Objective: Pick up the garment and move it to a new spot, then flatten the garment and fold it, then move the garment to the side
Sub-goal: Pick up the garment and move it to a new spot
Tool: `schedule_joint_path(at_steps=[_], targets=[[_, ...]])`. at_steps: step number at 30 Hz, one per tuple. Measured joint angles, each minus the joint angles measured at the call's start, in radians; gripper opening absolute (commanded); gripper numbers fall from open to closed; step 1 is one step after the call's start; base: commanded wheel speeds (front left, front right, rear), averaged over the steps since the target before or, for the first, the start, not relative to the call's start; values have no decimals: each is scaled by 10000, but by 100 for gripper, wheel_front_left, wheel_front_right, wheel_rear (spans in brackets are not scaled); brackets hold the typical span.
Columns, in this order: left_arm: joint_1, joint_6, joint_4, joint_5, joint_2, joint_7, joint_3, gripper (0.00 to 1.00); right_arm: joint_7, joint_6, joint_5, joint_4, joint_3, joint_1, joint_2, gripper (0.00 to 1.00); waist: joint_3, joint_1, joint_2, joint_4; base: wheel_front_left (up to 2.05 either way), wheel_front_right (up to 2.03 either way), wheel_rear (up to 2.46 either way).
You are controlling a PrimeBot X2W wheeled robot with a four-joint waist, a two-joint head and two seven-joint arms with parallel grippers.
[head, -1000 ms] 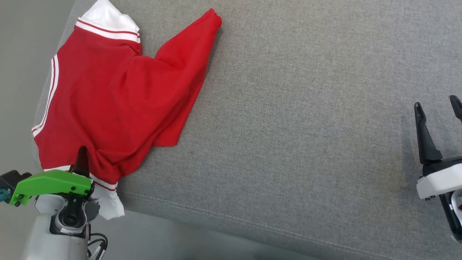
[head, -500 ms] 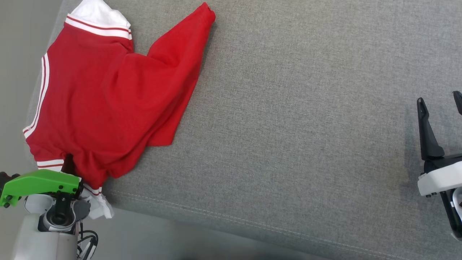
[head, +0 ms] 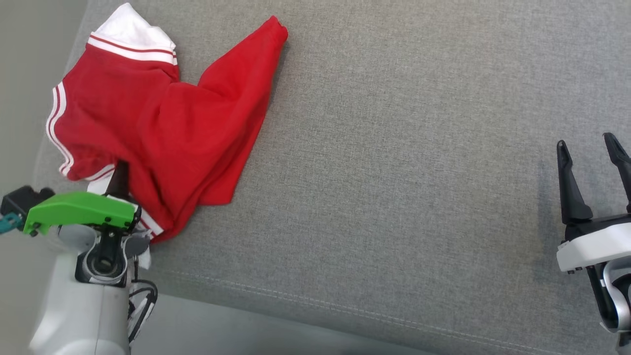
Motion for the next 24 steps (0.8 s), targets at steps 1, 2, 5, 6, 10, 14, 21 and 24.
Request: schedule_joint_path(at_steps=[1,2,5,6,10,14,21,24], targets=[[-145,-58,-397,19,-127,2,-257,0,-35,-2,6,56,50,-1,61,100,-73,0,0,-39,0,0,0],[-172,-79,-591,35,-130,4,-378,0,-79,-2,6,73,84,-7,111,100,-107,0,0,-64,0,0,0],[-196,-79,-1154,222,-125,69,-855,0,-171,-2,12,178,217,-50,291,100,-212,0,0,-156,0,0,0],[-201,-81,-1356,261,-130,104,-1049,0,-219,0,13,230,268,-87,339,100,-247,0,0,-194,0,0,0],[-210,-82,-2211,669,-146,284,-1822,0,-382,6,111,403,481,-171,594,100,-395,0,0,-403,0,0,0],[-237,-84,-3359,838,-173,591,-2907,0,-531,8,184,654,662,-204,840,100,-545,-1,0,-694,0,0,0],[-268,-84,-4815,930,-261,1164,-4730,0,-702,12,290,1039,895,-241,1170,100,-806,-1,0,-1367,0,0,0],[-265,-84,-4955,1294,-268,1419,-5404,0,-788,31,313,1081,978,-317,1273,100,-897,-1,0,-1707,0,0,0]])
